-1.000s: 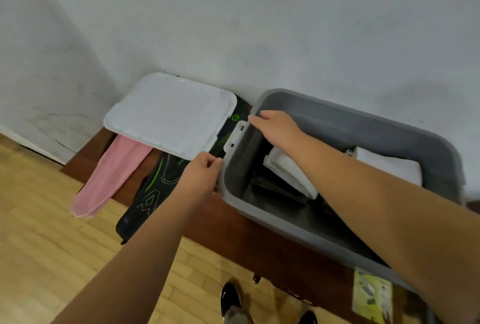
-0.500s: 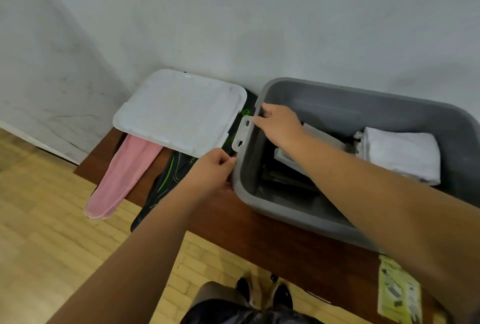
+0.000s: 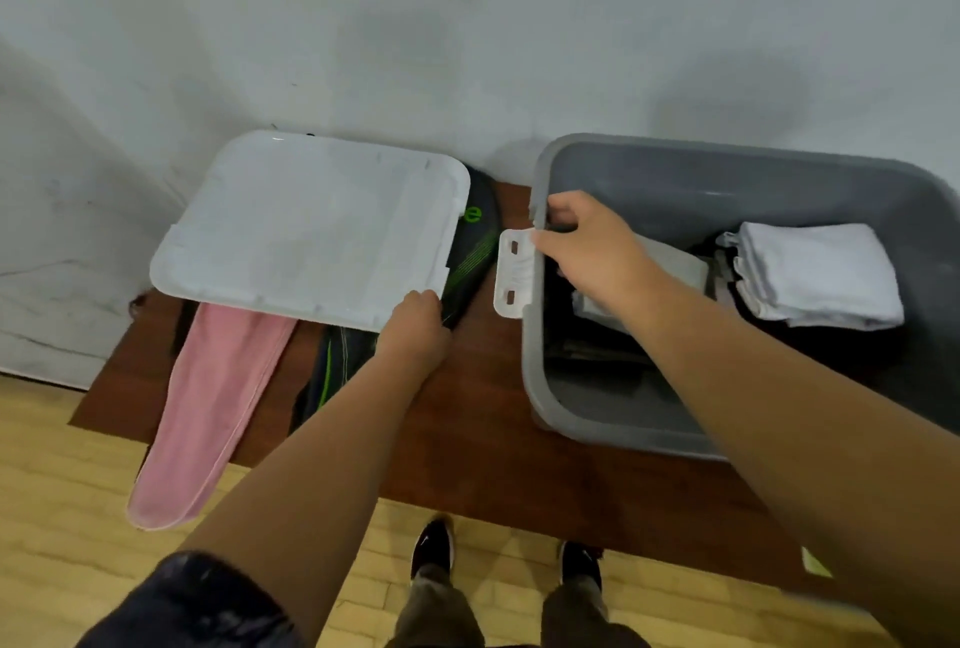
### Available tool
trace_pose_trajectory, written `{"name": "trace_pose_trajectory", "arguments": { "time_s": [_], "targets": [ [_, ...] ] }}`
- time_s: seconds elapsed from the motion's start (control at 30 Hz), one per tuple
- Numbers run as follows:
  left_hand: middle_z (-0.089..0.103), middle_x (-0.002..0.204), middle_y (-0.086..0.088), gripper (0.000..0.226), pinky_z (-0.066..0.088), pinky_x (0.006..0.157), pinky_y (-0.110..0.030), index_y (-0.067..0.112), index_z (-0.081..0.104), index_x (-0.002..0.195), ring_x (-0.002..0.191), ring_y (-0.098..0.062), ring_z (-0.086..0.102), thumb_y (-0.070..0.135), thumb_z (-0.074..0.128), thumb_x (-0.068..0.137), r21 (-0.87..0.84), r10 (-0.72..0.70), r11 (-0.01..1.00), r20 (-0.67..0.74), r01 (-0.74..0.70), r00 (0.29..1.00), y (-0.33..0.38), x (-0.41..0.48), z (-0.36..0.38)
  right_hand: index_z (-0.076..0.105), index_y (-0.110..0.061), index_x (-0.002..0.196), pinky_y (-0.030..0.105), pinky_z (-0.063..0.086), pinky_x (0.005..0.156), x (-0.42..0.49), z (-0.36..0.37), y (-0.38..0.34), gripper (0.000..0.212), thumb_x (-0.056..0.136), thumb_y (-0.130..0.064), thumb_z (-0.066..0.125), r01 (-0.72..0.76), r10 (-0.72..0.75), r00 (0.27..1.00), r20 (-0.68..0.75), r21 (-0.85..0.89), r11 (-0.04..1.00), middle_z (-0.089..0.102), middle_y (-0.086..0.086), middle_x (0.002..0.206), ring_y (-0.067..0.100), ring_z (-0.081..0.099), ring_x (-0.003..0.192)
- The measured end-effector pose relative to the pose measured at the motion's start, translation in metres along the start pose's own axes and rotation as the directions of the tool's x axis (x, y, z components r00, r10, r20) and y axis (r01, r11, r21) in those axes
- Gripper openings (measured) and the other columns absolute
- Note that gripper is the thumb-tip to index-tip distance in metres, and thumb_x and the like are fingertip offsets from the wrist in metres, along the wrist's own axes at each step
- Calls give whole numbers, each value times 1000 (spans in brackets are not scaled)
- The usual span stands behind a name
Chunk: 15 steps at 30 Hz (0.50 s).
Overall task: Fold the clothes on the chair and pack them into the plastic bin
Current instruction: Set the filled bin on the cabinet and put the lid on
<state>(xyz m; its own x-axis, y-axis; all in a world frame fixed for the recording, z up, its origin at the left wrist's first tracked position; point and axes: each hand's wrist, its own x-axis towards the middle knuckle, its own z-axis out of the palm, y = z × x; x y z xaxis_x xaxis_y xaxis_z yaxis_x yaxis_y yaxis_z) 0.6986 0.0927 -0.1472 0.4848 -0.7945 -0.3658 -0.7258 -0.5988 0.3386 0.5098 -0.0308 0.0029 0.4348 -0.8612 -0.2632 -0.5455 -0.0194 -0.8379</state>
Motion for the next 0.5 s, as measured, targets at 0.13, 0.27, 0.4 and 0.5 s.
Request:
{"name": "trace_pose_trajectory", "arguments": {
  "time_s": [0.13, 0.27, 0.4, 0.5],
  "targets": [
    [52, 117, -9, 21, 53, 84, -45, 13, 53, 119, 104, -33, 62, 12, 57, 99, 117, 32, 993, 33, -36, 999, -4, 12, 18, 63, -35, 136, 35, 56, 101, -6, 1, -1, 39, 99, -28, 71, -30, 30, 999, -19, 35, 999, 68, -20, 125, -1, 63, 111],
    [51, 119, -9, 26, 53, 83, -41, 13, 49, 121, 104, -29, 57, 9, 59, 97, 204, 82, 977, -87, -63, 993, -6, 14, 23, 59, -40, 145, 35, 53, 104, -14, 4, -1, 44, 102, -31, 67, -47, 49, 998, -37, 46, 998, 65, -20, 137, 4, 61, 120],
    [57, 120, -9, 26, 53, 88, -39, 13, 54, 120, 107, -28, 58, 9, 59, 95, 331, 122, 939, -54, -98, 991, -15, 21, 17, 58, -41, 146, 28, 52, 92, -18, 8, -3, 44, 104, -28, 63, -27, 28, 998, -59, 27, 999, 65, -20, 133, 4, 63, 112],
    [58, 113, -8, 23, 50, 86, -39, 12, 54, 117, 102, -27, 58, 10, 59, 94, 385, 184, 915, -132, -120, 974, -14, 12, 6, 60, -38, 145, 26, 50, 95, -21, 9, -2, 42, 105, -25, 62, -9, 11, 998, -63, 30, 1000, 66, -19, 126, 4, 64, 113]
  ]
}}
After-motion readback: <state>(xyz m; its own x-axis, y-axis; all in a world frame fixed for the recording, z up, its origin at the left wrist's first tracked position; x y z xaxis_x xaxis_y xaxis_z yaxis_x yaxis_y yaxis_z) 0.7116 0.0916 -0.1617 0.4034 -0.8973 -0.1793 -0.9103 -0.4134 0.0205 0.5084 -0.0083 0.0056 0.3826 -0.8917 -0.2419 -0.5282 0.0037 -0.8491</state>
